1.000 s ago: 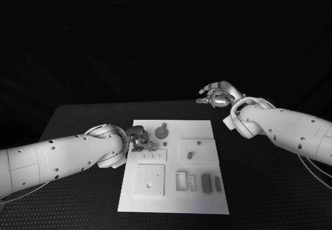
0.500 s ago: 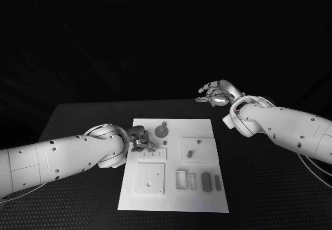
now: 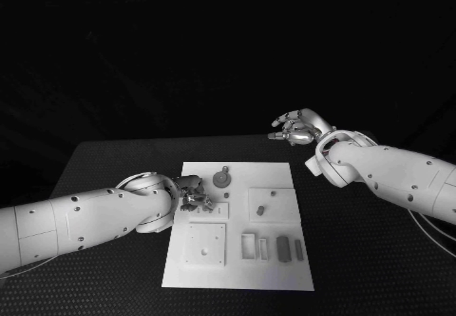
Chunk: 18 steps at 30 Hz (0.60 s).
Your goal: Assemble the parts on the task board
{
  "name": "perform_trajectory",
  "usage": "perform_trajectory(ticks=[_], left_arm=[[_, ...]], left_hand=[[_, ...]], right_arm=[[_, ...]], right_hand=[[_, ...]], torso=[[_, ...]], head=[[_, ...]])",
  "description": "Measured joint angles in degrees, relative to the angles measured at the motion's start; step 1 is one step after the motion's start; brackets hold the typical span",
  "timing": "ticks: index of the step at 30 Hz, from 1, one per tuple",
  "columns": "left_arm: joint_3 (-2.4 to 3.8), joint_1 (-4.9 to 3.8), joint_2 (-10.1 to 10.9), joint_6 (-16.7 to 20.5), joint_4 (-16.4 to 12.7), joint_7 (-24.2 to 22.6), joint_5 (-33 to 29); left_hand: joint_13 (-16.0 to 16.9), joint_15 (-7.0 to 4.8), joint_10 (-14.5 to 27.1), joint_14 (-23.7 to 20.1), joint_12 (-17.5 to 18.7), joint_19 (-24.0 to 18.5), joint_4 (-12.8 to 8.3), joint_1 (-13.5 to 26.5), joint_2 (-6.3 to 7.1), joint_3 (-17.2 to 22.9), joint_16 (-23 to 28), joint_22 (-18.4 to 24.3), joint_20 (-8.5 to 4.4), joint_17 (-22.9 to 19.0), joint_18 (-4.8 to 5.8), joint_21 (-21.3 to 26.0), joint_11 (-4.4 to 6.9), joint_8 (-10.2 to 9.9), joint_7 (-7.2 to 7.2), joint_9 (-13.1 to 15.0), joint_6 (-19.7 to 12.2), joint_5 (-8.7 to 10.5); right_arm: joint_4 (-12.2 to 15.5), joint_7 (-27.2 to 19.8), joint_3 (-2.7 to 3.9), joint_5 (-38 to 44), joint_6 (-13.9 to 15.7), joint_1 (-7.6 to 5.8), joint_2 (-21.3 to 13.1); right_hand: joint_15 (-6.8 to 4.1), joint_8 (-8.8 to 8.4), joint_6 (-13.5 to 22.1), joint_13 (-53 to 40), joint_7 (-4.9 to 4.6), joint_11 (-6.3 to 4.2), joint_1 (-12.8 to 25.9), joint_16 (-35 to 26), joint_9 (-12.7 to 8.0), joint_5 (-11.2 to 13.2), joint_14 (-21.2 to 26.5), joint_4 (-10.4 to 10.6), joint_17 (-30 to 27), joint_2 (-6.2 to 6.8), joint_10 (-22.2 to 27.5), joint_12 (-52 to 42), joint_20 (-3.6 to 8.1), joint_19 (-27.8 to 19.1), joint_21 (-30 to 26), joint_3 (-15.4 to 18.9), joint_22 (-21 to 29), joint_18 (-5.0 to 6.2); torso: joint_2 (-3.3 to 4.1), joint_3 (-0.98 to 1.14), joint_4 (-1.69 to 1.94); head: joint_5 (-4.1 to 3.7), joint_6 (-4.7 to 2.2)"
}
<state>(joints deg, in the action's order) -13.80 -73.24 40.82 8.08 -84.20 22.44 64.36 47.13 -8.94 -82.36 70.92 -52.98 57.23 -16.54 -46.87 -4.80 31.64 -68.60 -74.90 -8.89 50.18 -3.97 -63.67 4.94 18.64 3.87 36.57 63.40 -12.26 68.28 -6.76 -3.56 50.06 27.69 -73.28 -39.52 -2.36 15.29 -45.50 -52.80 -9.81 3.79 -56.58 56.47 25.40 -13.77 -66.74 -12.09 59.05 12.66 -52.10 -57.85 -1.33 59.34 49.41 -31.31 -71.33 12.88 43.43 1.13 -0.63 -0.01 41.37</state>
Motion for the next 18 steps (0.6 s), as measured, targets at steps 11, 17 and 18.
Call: perform_trajectory(ticks=[11, 17, 18], left_arm=[[0.0, 0.13, 0.0, -0.2, 0.0, 0.4, 1.9], [0.01, 0.17, 0.0, -0.3, 0.0, 0.6, 2.5], [0.01, 0.18, 0.0, -0.3, 0.0, 0.6, 2.6]], left_hand=[[-0.1, -0.12, 0.0, -0.1, -0.2, 0.0, 0.0, 0.4, -0.18, -0.1, -0.2, 0.0, 0.0, -0.2, -0.01, 0.0, 0.02, 0.1, -0.17, 0.1, 0.2, 0.02], [-0.1, -0.19, 0.1, -0.2, -0.2, 0.0, 0.0, 0.4, -0.19, -0.1, -0.4, 0.0, 0.0, -0.3, -0.01, -0.2, 0.06, 0.2, -0.17, 0.3, 0.2, 0.11], [-0.1, -0.19, 0.1, -0.2, -0.2, 0.0, 0.0, 0.4, -0.19, -0.1, -0.4, 0.0, 0.0, -0.3, -0.01, -0.2, 0.06, 0.2, -0.17, 0.3, 0.2, 0.12]], right_arm=[[0.1, 0.0, 0.0, 0.0, -0.1, 0.0, 0.0], [0.1, 0.0, 0.0, 0.0, -0.1, 0.0, 0.0], [0.1, 0.0, 0.0, 0.0, -0.1, 0.0, 0.0]], right_hand=[[0.0, 0.0, 0.0, 0.2, 0.02, 0.0, 0.2, 0.0, 0.0, -0.2, 0.0, 0.0, -0.1, -0.24, 0.0, -0.2, 0.0, 0.0, -0.2, 0.0, 0.0, 0.03], [0.0, 0.0, 0.0, 0.3, 0.03, 0.0, 0.2, 0.0, -0.1, -0.4, 0.0, 0.0, -0.1, -0.24, 0.0, -0.2, 0.0, 0.0, -0.2, 0.3, 0.0, 0.03], [0.0, 0.0, 0.0, 0.3, 0.04, 0.0, 0.2, 0.0, -0.1, -0.6, 0.0, 0.0, -0.2, -0.24, 0.0, -0.2, 0.0, 0.0, -0.2, 0.3, 0.0, 0.04]], torso=[[-0.01, 0.02, -0.01], [-0.01, 0.03, 0.0], [-0.01, 0.03, 0.0]], head=[[-0.11, 0.1], [-0.08, 0.13], [-0.08, 0.13]])
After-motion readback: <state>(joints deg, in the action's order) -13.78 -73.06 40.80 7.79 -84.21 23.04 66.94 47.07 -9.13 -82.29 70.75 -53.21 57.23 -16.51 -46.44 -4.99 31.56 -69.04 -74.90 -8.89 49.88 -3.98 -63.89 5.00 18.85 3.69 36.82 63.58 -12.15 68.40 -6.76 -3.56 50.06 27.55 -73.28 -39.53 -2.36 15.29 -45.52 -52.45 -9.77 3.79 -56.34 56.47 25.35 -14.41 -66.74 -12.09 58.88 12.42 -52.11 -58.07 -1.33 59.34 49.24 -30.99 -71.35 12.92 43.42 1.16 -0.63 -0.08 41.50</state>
